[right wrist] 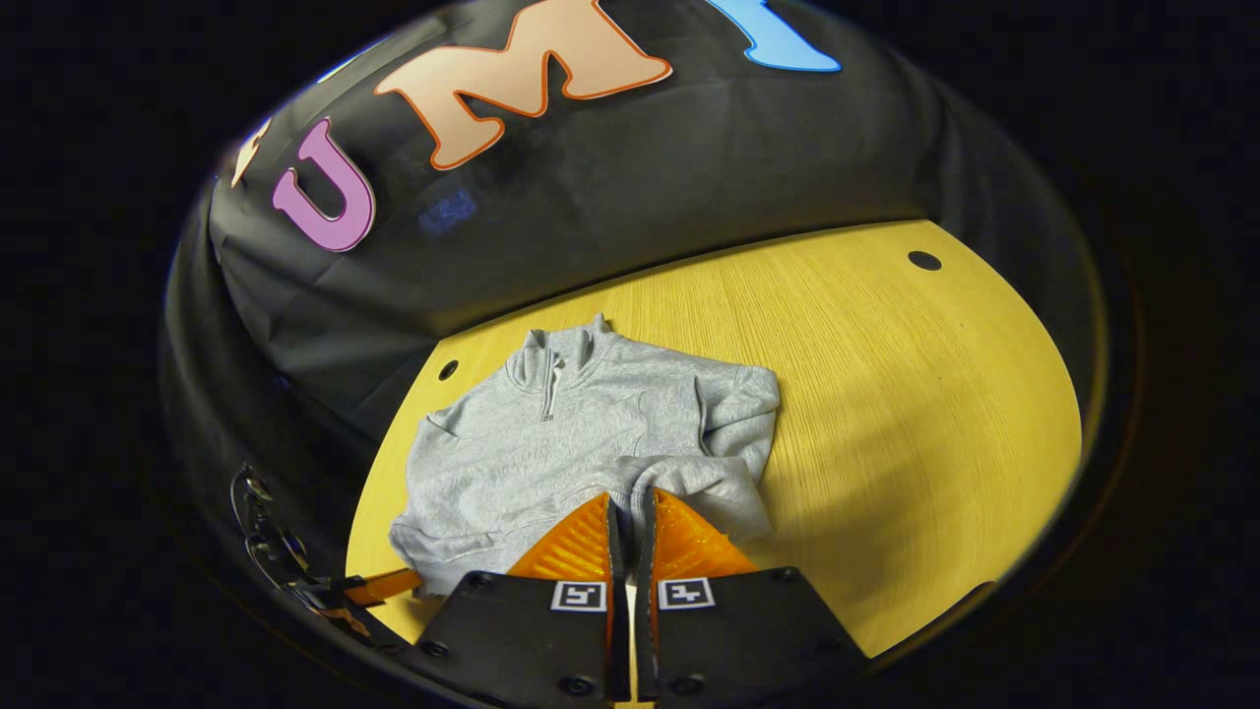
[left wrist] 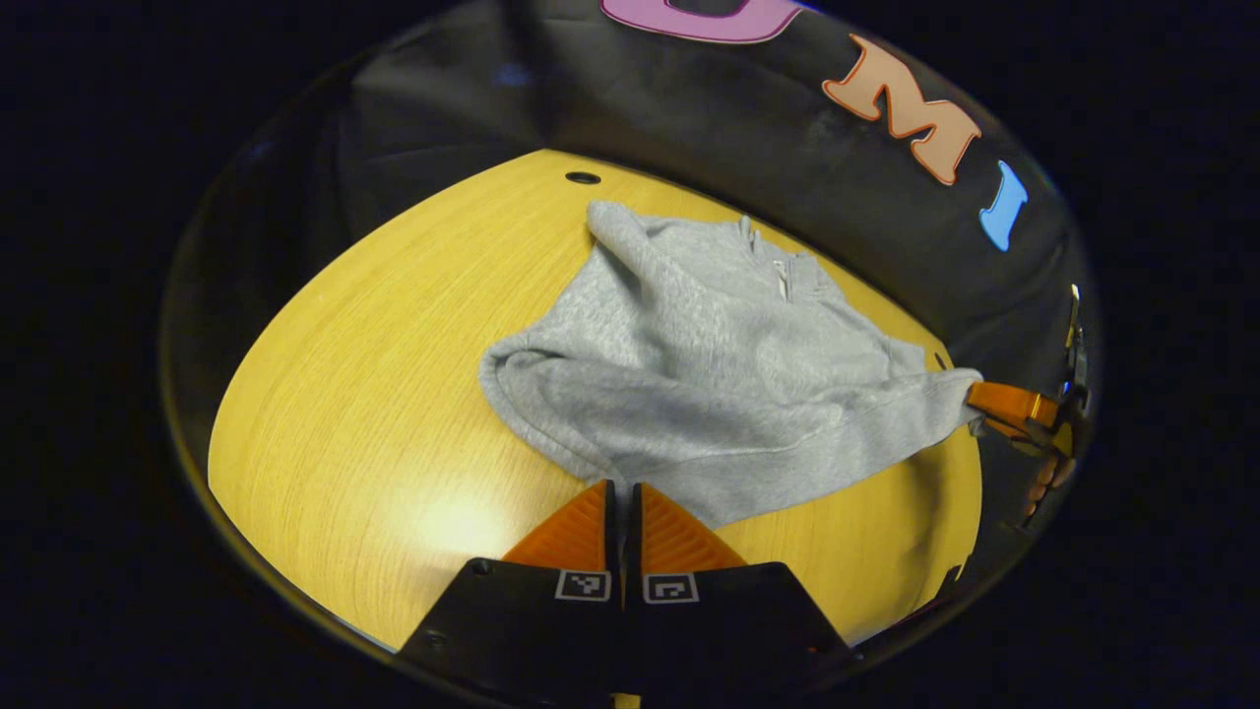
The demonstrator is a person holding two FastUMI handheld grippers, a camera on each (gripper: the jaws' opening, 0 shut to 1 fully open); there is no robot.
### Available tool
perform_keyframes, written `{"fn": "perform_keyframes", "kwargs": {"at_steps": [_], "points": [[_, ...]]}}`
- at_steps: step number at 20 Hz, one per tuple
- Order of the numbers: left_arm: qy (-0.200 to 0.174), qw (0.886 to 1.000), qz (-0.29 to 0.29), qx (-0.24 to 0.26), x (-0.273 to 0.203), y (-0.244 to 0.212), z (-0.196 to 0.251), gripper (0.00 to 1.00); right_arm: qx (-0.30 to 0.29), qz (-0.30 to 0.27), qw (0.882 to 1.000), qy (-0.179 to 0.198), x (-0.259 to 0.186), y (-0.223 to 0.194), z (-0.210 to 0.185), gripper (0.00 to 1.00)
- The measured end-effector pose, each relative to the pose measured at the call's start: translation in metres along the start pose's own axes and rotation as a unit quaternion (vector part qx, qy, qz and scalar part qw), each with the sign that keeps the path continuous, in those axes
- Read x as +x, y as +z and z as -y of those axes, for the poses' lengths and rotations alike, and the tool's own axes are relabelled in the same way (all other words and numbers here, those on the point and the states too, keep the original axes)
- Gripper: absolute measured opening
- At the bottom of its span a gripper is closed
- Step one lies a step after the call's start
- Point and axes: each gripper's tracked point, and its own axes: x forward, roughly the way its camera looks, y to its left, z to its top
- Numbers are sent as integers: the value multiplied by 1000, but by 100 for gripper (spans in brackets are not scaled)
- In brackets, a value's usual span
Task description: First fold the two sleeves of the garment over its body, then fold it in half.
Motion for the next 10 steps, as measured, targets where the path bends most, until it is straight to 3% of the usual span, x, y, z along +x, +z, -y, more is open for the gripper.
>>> {"fn": "perform_keyframes", "kwargs": {"at_steps": [3,5,8,10], "points": [[-16,1000,9,-23,-5,25,4,0,3,3,1000,6,-1,2,-3,5],[0,999,-12,-43,-4,20,-4,0,5,3,1000,5,-1,2,-3,5],[57,997,-40,-39,-3,-6,-28,0,2,5,1000,3,1,2,-2,5],[41,996,-57,-56,1,-22,-18,3,2,5,1000,2,2,1,-2,5]]}}
